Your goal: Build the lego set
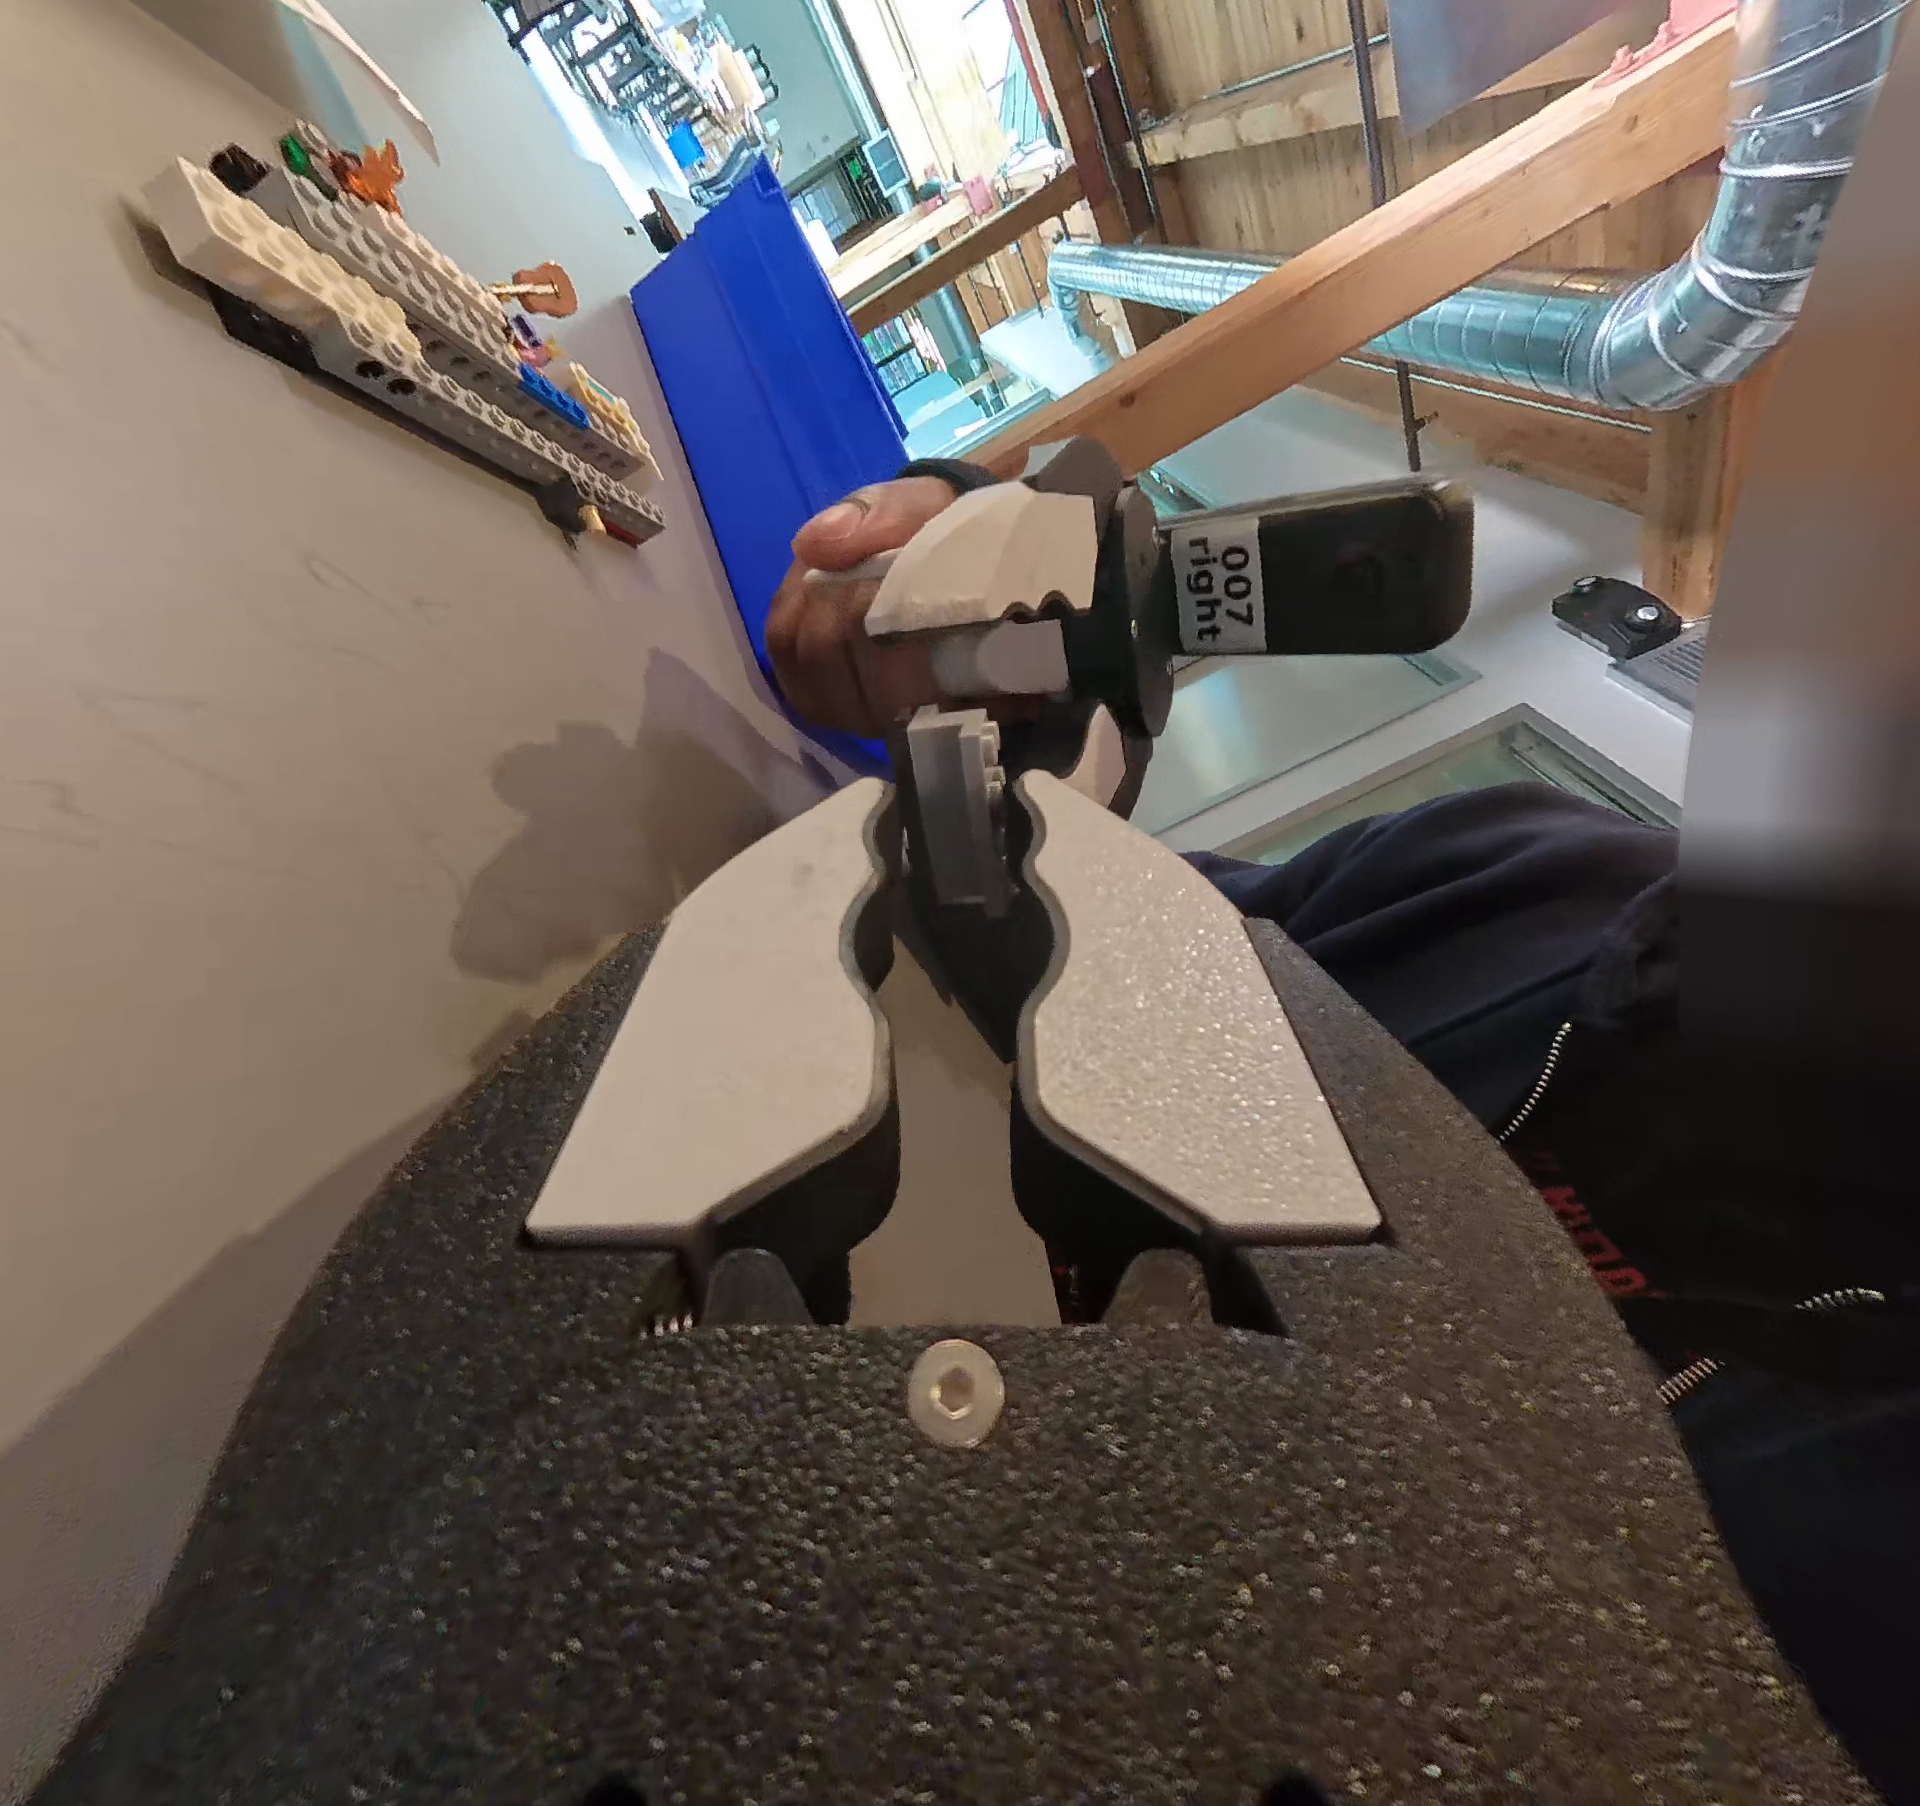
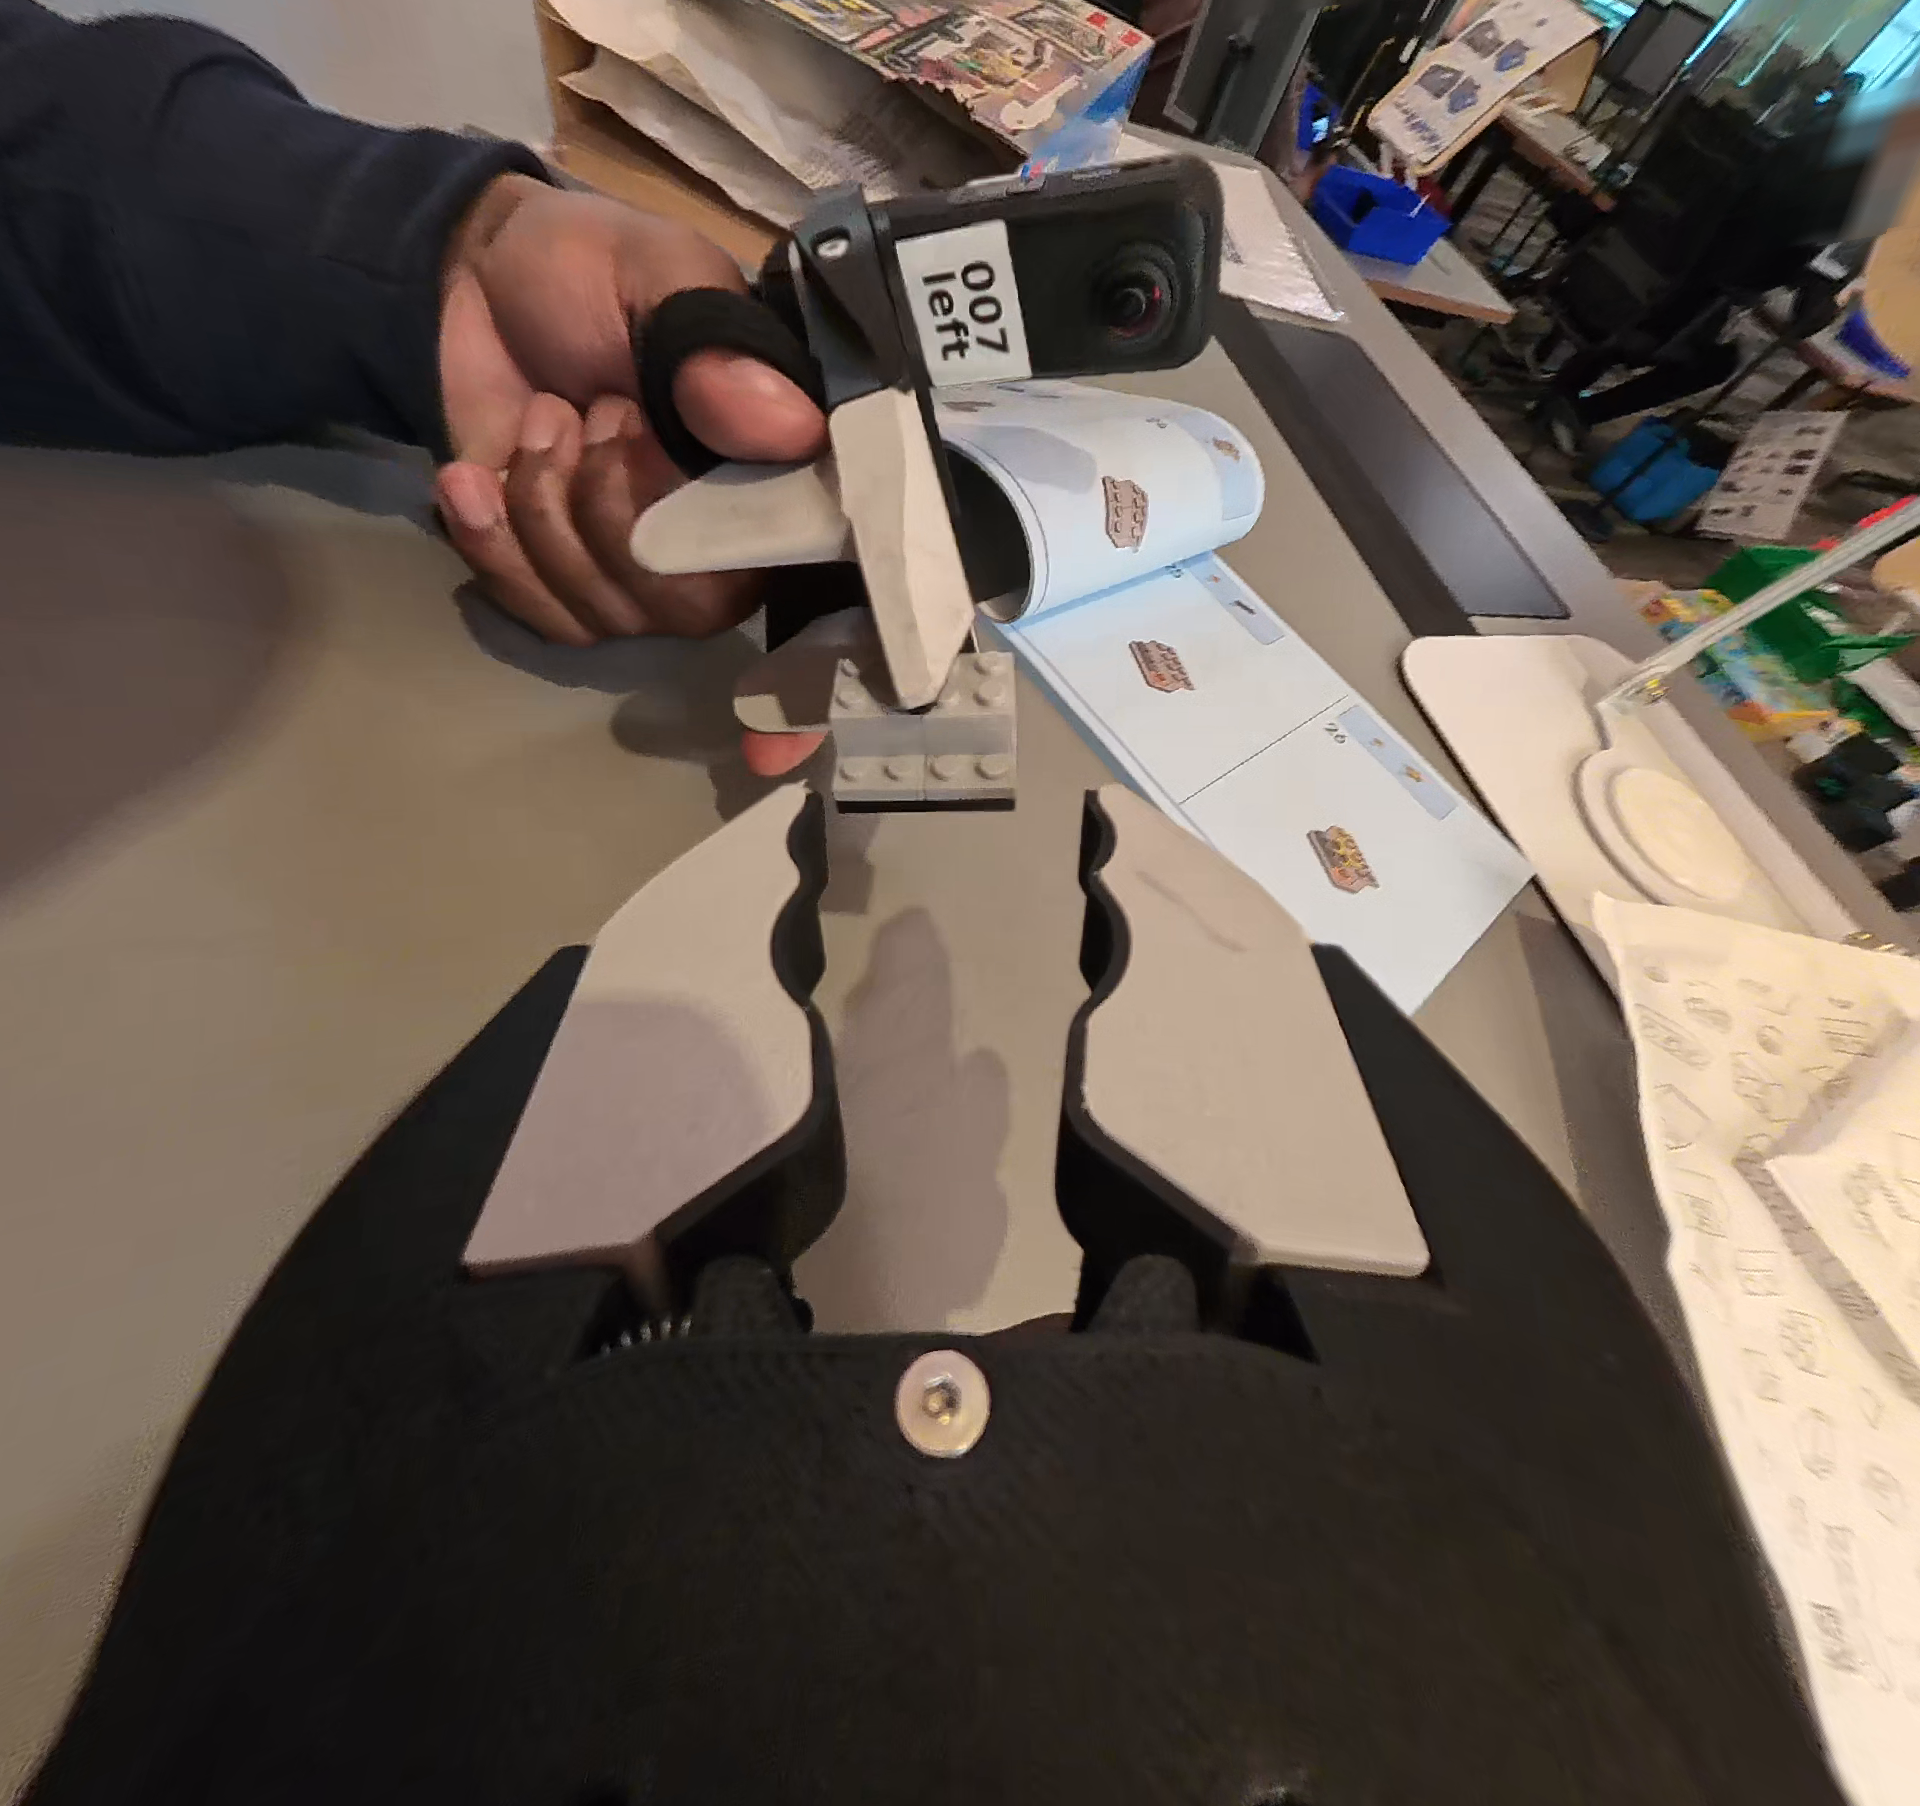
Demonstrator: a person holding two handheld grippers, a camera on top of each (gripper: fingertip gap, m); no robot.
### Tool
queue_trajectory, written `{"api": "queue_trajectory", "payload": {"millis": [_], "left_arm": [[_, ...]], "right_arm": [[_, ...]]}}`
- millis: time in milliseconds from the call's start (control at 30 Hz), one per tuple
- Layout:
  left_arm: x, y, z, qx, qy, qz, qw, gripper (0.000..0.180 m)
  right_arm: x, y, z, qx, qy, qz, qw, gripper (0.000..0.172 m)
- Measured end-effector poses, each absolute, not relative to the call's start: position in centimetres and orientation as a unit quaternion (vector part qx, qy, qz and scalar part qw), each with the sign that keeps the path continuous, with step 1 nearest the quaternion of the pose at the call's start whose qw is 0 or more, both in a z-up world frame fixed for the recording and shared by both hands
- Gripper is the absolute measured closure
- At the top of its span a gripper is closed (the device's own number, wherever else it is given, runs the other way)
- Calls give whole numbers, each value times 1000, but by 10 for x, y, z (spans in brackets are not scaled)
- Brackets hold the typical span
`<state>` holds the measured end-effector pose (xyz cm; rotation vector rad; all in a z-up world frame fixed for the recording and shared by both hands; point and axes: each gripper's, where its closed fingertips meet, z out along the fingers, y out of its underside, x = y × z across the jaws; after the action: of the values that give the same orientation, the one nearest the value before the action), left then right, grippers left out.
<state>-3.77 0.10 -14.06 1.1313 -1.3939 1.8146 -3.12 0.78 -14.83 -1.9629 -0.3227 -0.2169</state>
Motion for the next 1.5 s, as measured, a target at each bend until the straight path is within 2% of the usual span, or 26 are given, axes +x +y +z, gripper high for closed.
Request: {"api": "queue_trajectory", "payload": {"millis": [167,367,567,800,933,1133,1267,1500], "left_arm": [[-36,3,-135,411,-524,697,267,161],[-37,1,-132,396,-528,705,259,160],[-40,0,-134,399,-529,696,278,161],[-39,1,-133,396,-527,700,272,158],[-38,5,-125,370,-530,724,242,144],[-40,6,-117,314,-578,744,116,132],[-42,1,-118,282,-609,739,57,135],[-46,-1,-119,262,-623,736,41,144]], "right_arm": [[-31,12,-149,-818,-137,-104,549,138],[-34,11,-144,-807,-123,-56,574,138],[-38,10,-141,-796,-149,-71,583,134],[-35,12,-146,-810,-106,-19,576,138],[-32,11,-138,-796,-44,77,599,138],[-36,7,-128,-771,-3,177,611,138],[-41,7,-132,-778,-8,193,598,139],[-47,5,-130,-775,-15,217,593,138]]}}
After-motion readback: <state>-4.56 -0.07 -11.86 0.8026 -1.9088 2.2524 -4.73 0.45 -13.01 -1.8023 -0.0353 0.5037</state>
